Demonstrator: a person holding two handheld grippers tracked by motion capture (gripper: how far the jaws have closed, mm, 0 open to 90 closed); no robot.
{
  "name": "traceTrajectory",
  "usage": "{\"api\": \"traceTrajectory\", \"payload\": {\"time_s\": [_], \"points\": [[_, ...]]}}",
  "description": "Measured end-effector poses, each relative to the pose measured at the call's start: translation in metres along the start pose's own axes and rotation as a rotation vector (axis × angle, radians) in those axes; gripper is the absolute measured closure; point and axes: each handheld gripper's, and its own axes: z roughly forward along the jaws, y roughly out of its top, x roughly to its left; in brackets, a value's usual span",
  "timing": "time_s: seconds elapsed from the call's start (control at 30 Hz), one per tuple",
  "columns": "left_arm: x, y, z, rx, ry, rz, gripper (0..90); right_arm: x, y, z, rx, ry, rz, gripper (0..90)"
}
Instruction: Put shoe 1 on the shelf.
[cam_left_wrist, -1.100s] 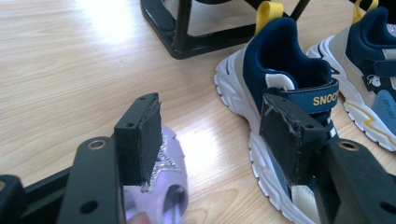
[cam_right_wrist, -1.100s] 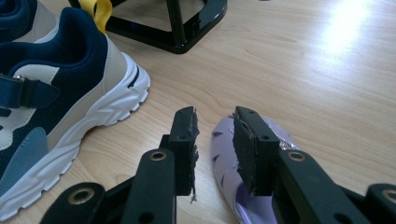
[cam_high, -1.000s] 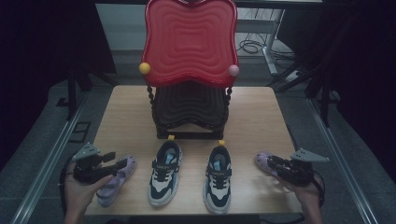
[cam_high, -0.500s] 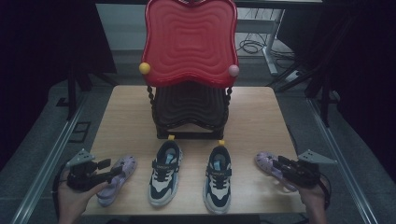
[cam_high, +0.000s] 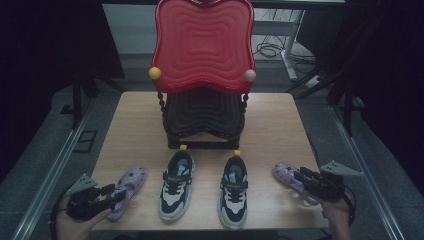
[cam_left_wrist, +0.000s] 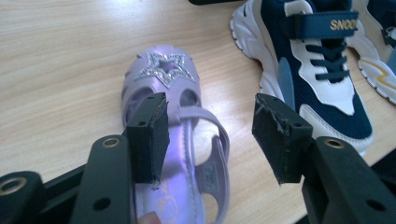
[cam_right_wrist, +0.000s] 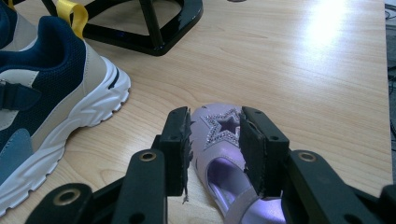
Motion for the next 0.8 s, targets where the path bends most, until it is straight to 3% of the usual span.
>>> {"api": "traceTrajectory", "payload": {"time_s": [0.43,0.8], "points": [[-0.004,-0.012,0.022,0.105,-0.012,0.027,57.9,0.0,-0.001,0.0,0.005,-0.004,0.0,62.5],[-0.002,-0.015,0.03,0.136,-0.015,0.037,79.2,0.0,-0.001,-0.001,0.006,0.0,-0.005,60.5]]}}
